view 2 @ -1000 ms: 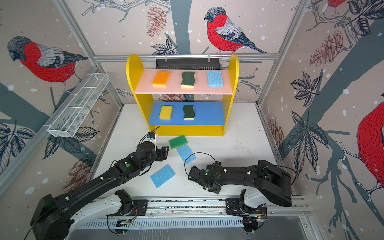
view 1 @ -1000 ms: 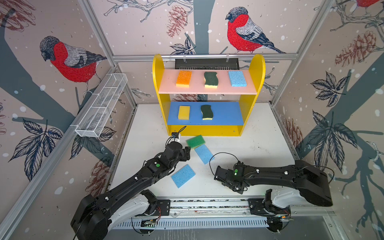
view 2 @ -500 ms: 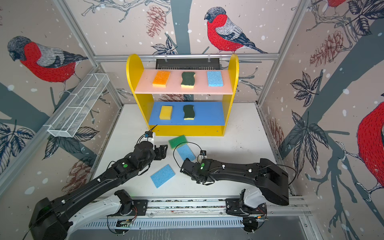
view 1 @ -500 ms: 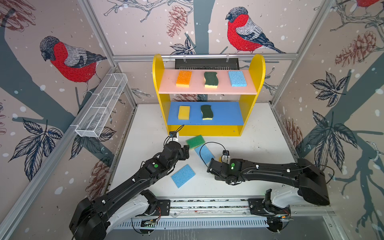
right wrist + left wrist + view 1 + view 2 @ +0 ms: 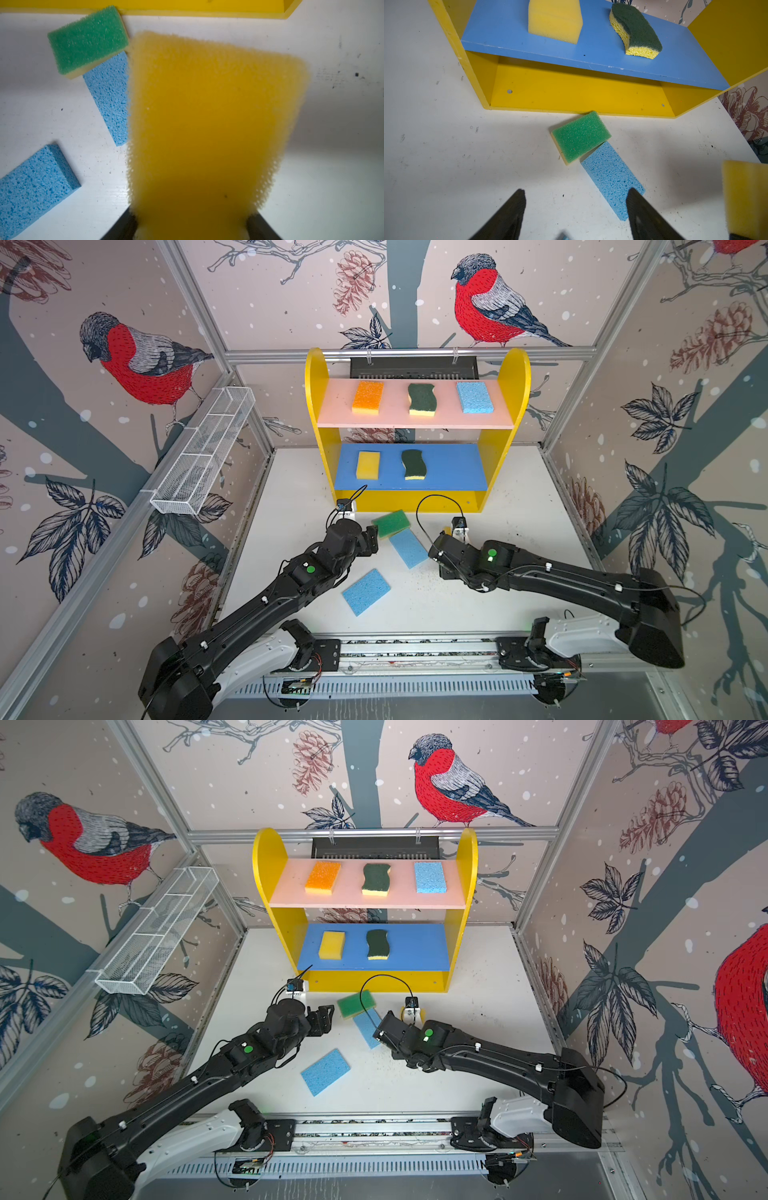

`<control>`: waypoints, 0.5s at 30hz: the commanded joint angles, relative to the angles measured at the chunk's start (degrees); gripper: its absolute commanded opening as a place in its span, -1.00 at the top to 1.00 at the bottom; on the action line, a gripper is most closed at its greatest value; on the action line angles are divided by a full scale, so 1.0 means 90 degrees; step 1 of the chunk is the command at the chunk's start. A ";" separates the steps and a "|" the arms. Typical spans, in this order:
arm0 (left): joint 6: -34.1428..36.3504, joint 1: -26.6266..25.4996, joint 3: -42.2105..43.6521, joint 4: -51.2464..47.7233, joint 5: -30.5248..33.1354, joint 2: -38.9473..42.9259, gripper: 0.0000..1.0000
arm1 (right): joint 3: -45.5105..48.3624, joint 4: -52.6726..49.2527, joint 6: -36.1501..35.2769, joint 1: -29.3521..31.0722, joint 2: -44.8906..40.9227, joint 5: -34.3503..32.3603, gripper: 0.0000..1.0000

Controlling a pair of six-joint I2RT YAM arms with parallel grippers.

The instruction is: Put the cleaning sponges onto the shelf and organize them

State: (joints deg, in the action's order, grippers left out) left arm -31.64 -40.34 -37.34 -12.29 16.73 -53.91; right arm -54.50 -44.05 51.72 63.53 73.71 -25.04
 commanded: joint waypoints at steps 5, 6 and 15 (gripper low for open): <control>-0.0030 0.0014 -0.0230 0.0179 0.0167 -0.0118 -0.54 | 0.0021 0.0434 -0.1375 -0.0604 -0.0429 0.0109 -0.22; -0.0024 0.0010 -0.0255 0.0194 0.0172 -0.0139 -0.54 | 0.0013 0.0515 -0.1519 -0.0675 -0.0468 0.0166 -0.22; 0.0097 0.0018 -0.0512 0.0184 0.0322 -0.0391 -0.54 | -0.0123 0.1018 -0.2476 -0.1200 -0.0624 0.0252 -0.20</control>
State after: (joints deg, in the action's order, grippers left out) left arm -31.48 -40.34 -41.10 -12.27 18.26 -57.01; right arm -54.94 -37.76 34.13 53.63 68.51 -23.07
